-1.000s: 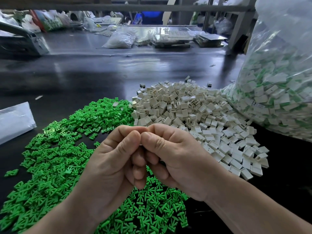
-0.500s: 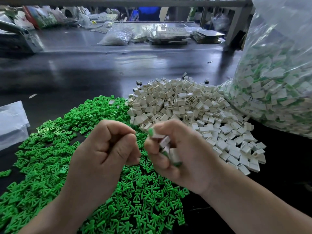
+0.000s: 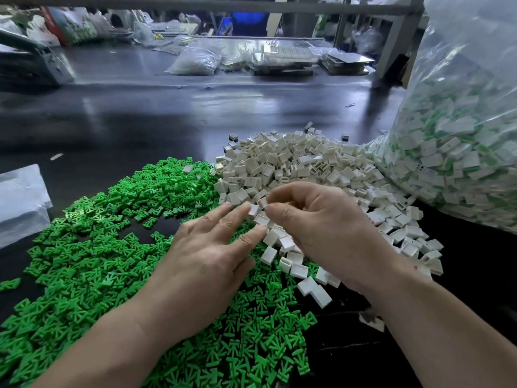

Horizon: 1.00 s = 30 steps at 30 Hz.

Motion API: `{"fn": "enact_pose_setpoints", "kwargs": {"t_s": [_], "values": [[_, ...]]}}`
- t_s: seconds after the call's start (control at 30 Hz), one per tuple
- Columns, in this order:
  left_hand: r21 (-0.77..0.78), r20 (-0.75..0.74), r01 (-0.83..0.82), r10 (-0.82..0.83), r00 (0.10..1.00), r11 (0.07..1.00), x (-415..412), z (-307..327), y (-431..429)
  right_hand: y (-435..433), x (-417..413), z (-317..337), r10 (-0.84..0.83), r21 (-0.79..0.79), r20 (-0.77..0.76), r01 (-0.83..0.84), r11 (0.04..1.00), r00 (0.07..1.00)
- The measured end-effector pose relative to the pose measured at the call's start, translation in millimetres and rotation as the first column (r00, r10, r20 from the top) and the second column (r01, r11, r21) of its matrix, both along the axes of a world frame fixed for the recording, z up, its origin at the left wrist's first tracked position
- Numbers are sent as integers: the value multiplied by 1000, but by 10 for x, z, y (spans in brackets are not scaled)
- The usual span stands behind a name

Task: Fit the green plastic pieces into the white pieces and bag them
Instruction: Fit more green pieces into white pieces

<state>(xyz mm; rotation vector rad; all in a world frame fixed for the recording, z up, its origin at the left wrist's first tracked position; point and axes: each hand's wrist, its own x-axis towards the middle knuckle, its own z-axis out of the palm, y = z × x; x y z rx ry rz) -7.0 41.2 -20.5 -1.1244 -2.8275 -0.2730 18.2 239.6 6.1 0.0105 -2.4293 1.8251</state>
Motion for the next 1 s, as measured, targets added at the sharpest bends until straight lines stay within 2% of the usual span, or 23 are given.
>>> {"fn": "enact_pose_setpoints", "kwargs": {"t_s": [0.03, 0.07, 0.27, 0.37, 0.47, 0.57, 0.63, 0.73, 0.8, 0.93, 1.0], "values": [[-13, -14, 33, -33, 999, 999, -5, -8, 10, 0, 4, -18, 0, 92, -28, 2, 996, 1000], [-21, -26, 57, -57, 998, 998, -10, -19, 17, -14, 9, -30, 4, 113, -34, 0, 994, 999], [136, -133, 113, -95, 986, 984, -12, -8, -1, -36, 23, -36, 19, 155, 10, -20, 988, 1000], [176, -174, 108, -77, 982, 978, -7, -15, 3, -23, 5, -50, 12, 199, 32, -18, 980, 999], [328, -132, 50, -7, 991, 943, -11, 9, -10, -20, -4, -71, 16, 187, 36, -23, 982, 999], [549, 24, -39, 31, 999, 835, 15, 40, -39, -27, 4, -87, 61, 128, 84, -71, 989, 995], [632, 71, -52, 9, 997, 773, 40, 45, -32, -44, 9, -76, 93, 47, 121, -99, 994, 988], [680, 111, -58, -25, 993, 731, 69, 52, -14, -94, 21, -51, 149, -151, 192, -121, 981, 970], [729, 198, -116, -46, 979, 675, 84, 59, -14, -116, 28, -39, 190, -252, 228, -131, 959, 955], [808, 334, -196, -157, 929, 556, 136, 109, -7, -133, 47, -9, 274, -344, 241, -182, 921, 931], [808, 390, -266, -137, 911, 526, 149, 127, -8, -141, 49, -4, 288, -383, 230, -186, 905, 930]]}}
